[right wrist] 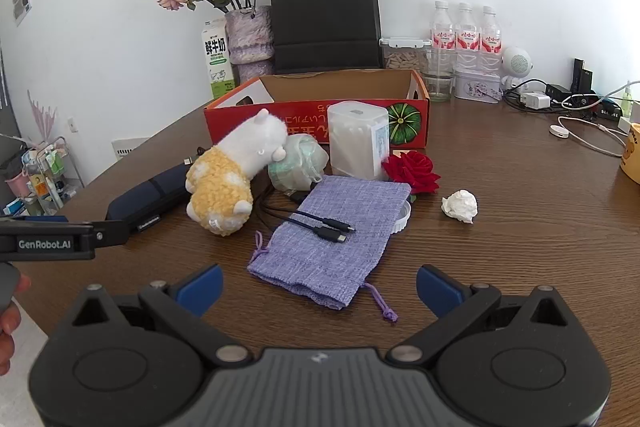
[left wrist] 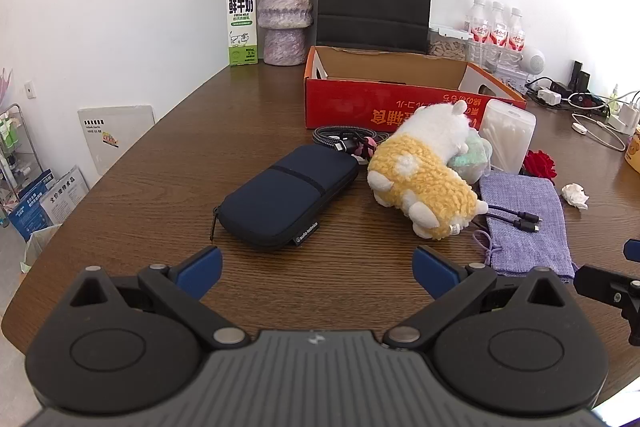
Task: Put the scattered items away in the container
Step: 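Move the right gripper toward the yellow-and-white plush toy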
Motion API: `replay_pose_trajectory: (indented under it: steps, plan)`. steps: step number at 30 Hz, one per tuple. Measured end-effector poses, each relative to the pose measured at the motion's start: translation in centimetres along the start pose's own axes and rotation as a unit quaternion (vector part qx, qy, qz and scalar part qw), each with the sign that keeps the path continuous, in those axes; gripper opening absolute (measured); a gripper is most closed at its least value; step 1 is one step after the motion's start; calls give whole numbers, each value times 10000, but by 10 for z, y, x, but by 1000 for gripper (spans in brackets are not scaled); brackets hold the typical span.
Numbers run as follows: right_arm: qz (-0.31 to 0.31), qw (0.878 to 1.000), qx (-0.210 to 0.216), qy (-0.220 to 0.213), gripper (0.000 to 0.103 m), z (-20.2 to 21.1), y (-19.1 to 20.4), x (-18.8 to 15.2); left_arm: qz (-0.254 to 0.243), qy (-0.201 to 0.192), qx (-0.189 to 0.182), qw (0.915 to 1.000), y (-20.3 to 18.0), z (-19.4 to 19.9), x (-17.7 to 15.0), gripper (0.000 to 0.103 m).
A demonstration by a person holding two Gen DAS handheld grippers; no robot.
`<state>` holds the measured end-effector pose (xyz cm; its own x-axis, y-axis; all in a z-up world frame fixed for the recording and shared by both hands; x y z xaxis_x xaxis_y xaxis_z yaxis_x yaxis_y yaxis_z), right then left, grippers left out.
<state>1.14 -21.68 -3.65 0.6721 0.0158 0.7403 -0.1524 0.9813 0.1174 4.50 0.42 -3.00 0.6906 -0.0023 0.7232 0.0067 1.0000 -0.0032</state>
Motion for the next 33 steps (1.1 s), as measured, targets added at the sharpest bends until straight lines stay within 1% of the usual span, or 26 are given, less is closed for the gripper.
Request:
replay_pose_trajectory:
  steps: [11,21,30,33]
  plan:
    - [-2,10000,-10,17,103,-2,0,-1,1,22,-2,10000,0,-2,0,103]
    - [-31,9999,-56,112,103,-11,-4,1,9,103,-10,9999,2,-14,3,103]
    - [-42,9999,-80,145,103,-25,-6,14,0,176,14,9998,8,-27,14,103]
    - [64,9998,-84,171,103,-34,-3,19,2,209,24,9998,11,-33,20,103]
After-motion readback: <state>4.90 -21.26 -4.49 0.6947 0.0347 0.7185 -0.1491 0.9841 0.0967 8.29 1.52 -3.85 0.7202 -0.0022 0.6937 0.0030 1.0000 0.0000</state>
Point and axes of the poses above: each gripper's, at about its wrist camera, not at the fingertips, and z roughly against the way its jaws point, y to its left, x to its top, the point moved 5 cm from there along -z, roughly the way its jaws point, and after that the axes turned 7 degrees about y, right-handed, at the moved point
